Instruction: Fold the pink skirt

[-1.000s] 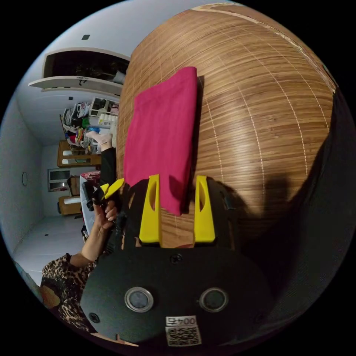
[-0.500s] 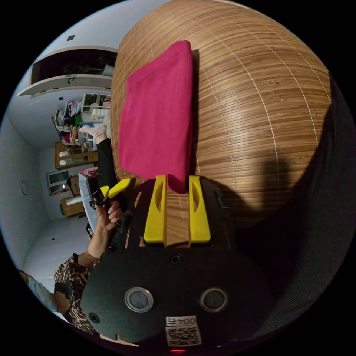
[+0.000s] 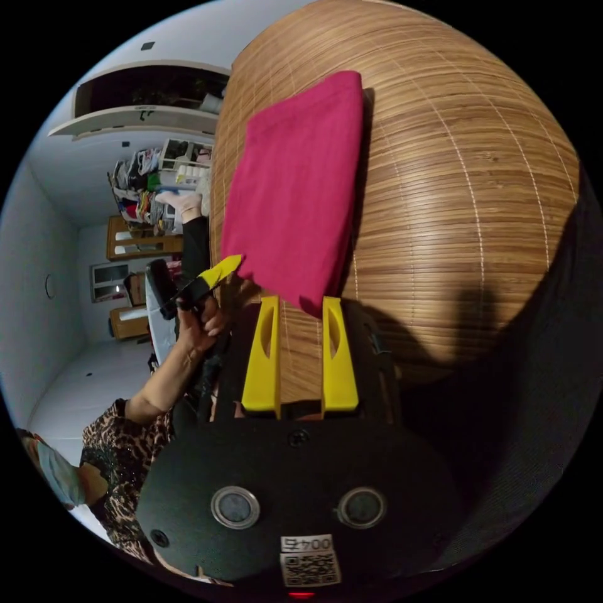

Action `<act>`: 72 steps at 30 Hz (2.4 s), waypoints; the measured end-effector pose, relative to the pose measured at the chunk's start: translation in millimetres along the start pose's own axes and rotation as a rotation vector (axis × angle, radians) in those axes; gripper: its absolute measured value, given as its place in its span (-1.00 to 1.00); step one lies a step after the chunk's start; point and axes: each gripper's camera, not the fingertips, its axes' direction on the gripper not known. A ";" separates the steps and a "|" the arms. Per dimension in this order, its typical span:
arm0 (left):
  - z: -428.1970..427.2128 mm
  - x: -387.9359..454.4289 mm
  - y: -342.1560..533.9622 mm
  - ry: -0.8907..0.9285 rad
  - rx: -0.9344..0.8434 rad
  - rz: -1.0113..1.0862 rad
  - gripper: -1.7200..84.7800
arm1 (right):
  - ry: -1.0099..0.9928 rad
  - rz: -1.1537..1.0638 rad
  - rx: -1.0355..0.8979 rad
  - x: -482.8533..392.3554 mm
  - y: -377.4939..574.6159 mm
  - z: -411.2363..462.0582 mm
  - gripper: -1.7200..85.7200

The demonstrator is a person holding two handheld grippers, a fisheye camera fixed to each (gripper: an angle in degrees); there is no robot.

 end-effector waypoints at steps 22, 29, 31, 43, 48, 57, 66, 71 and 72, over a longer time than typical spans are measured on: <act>34.8 -17.3 34.6 -0.084 0.019 0.023 -0.83 | 0.459 -0.096 -0.285 -42.1 12.9 60.3 -0.94; 39.6 -28.2 36.3 -0.041 0.028 -0.002 -0.81 | 0.196 -0.053 -0.138 -31.5 38.1 33.0 -0.83; 39.2 -32.7 36.7 0.013 0.040 -0.029 -0.76 | 0.057 0.009 -0.059 -16.9 48.9 20.6 -0.78; 51.8 -36.1 50.9 0.253 -0.005 -0.116 -0.65 | 0.078 0.076 -0.095 -7.9 92.8 30.0 -0.74; 72.5 -57.9 57.0 0.363 -0.040 -0.264 -0.59 | 0.033 0.089 -0.125 -3.0 118.8 28.8 -0.78; 95.5 -63.6 55.0 0.492 -0.015 -0.344 -0.50 | -0.062 -0.006 -0.050 -14.4 195.1 2.9 -0.85; 128.1 -66.7 50.9 0.622 0.049 -0.402 -0.75 | -0.224 -0.039 -0.028 -27.1 304.3 -16.2 -0.83; 115.2 -56.2 55.6 0.631 0.081 -0.396 -0.86 | -0.299 0.094 0.135 -8.4 362.5 -41.9 -0.62; 112.2 -51.5 56.5 0.636 0.082 -0.387 -0.86 | -0.340 0.123 0.155 -3.9 374.2 -45.5 -0.56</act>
